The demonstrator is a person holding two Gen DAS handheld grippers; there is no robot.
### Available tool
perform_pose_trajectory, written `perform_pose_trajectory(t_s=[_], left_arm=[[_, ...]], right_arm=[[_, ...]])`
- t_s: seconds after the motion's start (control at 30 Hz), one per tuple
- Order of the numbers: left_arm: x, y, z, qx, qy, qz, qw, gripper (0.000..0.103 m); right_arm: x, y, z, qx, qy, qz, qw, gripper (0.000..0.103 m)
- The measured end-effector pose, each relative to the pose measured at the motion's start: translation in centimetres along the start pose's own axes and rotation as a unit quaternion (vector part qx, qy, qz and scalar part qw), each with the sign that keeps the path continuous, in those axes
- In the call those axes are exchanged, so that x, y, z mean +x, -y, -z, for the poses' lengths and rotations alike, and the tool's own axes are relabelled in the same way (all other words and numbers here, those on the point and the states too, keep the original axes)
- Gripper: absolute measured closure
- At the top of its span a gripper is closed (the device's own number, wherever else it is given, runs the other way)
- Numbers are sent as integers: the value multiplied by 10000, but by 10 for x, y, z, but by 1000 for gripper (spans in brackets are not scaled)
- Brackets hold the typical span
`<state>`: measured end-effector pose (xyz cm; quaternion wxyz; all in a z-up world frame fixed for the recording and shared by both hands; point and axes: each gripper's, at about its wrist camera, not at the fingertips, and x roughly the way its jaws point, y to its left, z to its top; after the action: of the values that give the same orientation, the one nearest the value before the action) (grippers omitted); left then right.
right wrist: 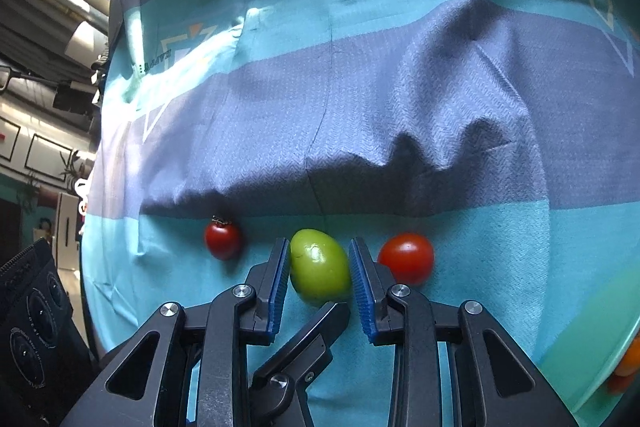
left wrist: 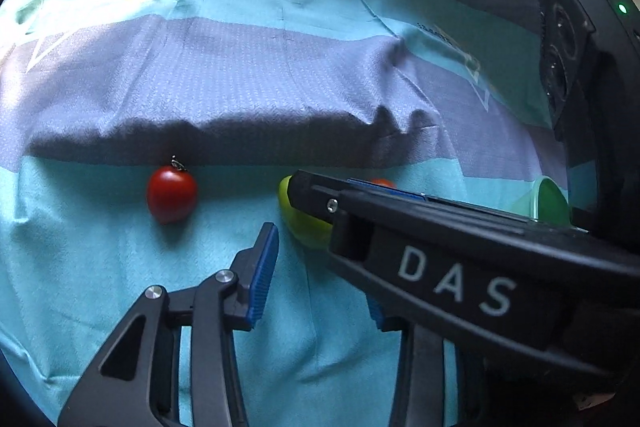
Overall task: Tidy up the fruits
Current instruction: 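Close the right gripper on the green tomato, then carry the green tomato over the bowl and open the right gripper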
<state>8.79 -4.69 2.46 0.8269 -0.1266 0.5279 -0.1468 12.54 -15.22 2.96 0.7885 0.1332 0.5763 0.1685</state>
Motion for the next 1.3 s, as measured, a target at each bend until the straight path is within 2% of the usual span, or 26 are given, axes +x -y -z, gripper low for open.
perform_pose_trajectory(t_s=[0.13, 0.3, 0.5, 0.73, 0.93, 1.1, 1.3], left_arm=[[8, -9, -3, -207, -69, 143, 9997, 68], [9, -14, -3, -217, -81, 257, 9994, 68], [0, -10, -1, -106, 14, 210, 9997, 68], [-41, 18, 4, 346, 551, 350, 9973, 68], [-75, 46, 15, 812, 959, 559, 9905, 68], [-84, 74, 25, 1176, 1035, 799, 9844, 68], [-79, 102, 39, 1616, 872, 1032, 9776, 68]], right_arm=[[4, 0, 1, -32, -99, -99, 9999, 68], [13, 0, 2, -32, -248, -140, 9996, 64], [9, 1, 6, -21, -93, -298, 9995, 65], [-40, -6, 19, -92, 545, -372, 9978, 65], [-90, -7, 39, -64, 1195, -436, 9919, 66], [-120, 2, 57, 35, 1578, -282, 9871, 66], [-140, 22, 79, 319, 1856, -19, 9821, 66]])
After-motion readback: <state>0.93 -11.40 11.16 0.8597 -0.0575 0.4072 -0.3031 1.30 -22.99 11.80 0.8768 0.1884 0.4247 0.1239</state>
